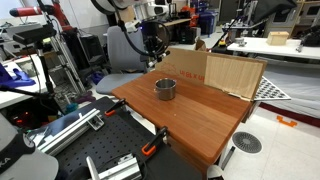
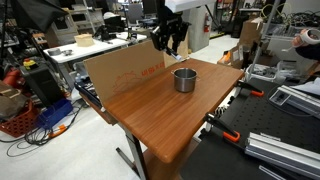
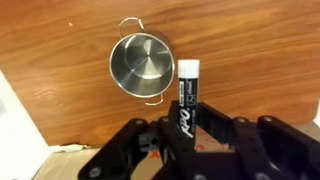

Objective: Put the marker inside the cup

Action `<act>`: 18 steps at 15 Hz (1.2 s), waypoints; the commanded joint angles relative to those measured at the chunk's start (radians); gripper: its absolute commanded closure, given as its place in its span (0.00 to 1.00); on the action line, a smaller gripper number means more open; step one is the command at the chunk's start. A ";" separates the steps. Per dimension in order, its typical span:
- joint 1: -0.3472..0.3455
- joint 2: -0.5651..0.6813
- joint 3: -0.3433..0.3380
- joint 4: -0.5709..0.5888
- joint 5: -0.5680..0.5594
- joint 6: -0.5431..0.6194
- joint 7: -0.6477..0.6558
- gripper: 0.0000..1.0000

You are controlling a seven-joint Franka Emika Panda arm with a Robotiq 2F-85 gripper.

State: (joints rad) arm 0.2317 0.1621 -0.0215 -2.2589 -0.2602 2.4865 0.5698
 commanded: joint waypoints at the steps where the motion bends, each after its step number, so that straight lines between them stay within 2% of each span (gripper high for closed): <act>1: -0.021 -0.019 -0.011 -0.035 -0.105 0.062 0.104 0.94; 5: -0.022 -0.002 -0.036 -0.051 -0.239 0.119 0.241 0.94; 9: -0.015 0.016 -0.060 -0.067 -0.440 0.171 0.441 0.94; 11: -0.019 0.027 -0.057 -0.075 -0.489 0.171 0.492 0.94; 18: -0.008 0.102 -0.066 -0.074 -0.553 0.177 0.581 0.94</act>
State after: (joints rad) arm 0.2122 0.2362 -0.0680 -2.3426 -0.7516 2.6312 1.0860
